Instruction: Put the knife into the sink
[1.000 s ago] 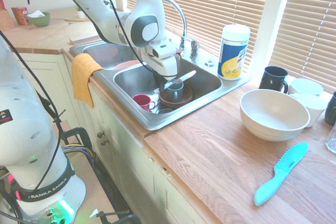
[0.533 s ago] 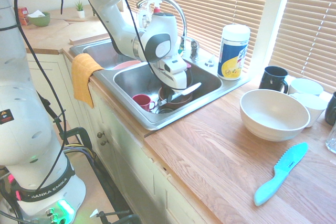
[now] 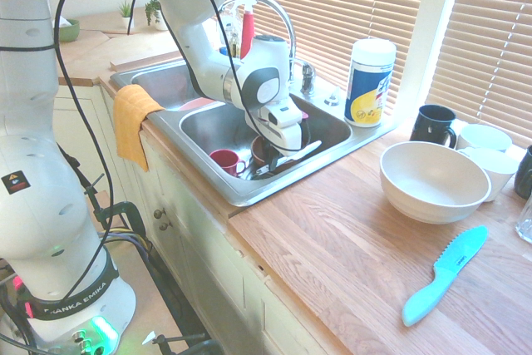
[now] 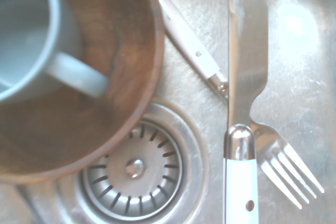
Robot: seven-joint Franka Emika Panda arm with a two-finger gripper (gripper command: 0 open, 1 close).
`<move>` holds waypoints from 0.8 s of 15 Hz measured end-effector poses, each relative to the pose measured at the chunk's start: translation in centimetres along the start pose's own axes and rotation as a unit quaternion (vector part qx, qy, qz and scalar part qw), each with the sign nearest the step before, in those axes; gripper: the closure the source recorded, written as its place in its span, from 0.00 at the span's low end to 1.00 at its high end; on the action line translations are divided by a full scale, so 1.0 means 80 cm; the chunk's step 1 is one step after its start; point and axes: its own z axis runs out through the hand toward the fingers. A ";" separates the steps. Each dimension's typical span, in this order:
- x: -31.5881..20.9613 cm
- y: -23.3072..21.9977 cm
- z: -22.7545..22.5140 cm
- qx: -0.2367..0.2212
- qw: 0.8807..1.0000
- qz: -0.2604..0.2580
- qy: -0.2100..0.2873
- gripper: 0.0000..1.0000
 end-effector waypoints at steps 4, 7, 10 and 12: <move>0.003 -0.007 0.024 -0.002 1.000 -0.006 -0.005 1.00; 0.000 -0.012 0.043 -0.005 1.000 -0.008 -0.008 1.00; 0.000 -0.015 0.060 -0.005 1.000 -0.006 -0.012 1.00; 0.003 -0.019 0.066 -0.005 1.000 -0.006 -0.014 1.00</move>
